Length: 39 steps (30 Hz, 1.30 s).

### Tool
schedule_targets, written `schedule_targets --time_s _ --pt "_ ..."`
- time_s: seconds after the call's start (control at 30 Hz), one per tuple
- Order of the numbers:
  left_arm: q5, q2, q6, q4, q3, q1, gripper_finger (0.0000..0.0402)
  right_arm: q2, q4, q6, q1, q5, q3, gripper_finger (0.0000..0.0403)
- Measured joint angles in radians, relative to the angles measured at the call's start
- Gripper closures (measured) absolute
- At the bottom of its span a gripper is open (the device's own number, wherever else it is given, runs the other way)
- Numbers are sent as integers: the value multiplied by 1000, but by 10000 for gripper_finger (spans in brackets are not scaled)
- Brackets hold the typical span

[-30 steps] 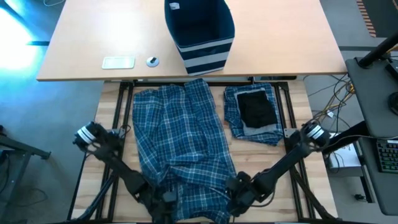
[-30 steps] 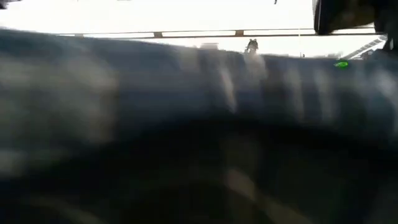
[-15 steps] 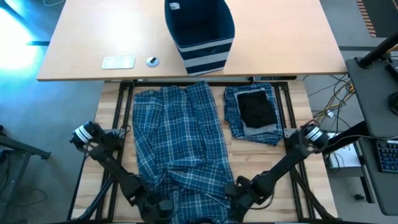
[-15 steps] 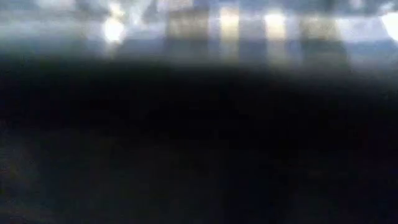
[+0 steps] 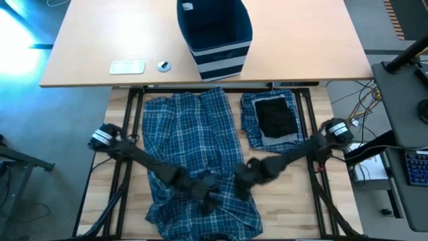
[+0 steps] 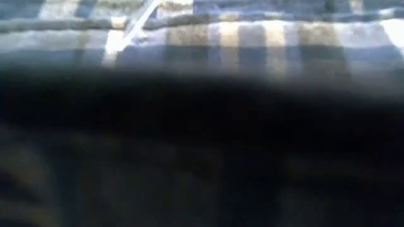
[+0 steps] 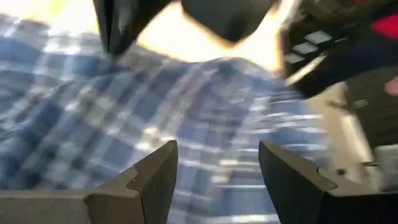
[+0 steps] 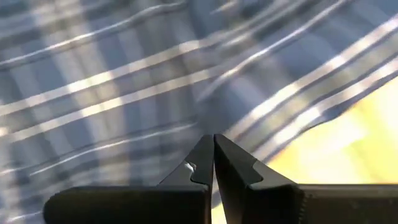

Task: Fold Laundry from Bin
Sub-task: Fold the blue patterned long sleeve

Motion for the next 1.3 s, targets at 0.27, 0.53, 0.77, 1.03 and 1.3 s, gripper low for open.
schedule_targets --time_s 0.27,0.53,0.77,1.03,1.3 --pt "105 171 -81 -20 5 18 193 5 9 -206 -198 -119 -110 394" --pt "129 150 -114 -60 8 6 193 -6 32 -371 -305 -131 -151 394" --pt "88 87 -50 -101 72 27 193 -116 -83 -389 -241 -116 -83 394" --pt "-61 226 10 -50 225 40 193 -149 -43 -168 -2 -232 -135 394" --pt "-138 491 35 -187 515 44 193 -43 101 -113 68 -211 -149 394"
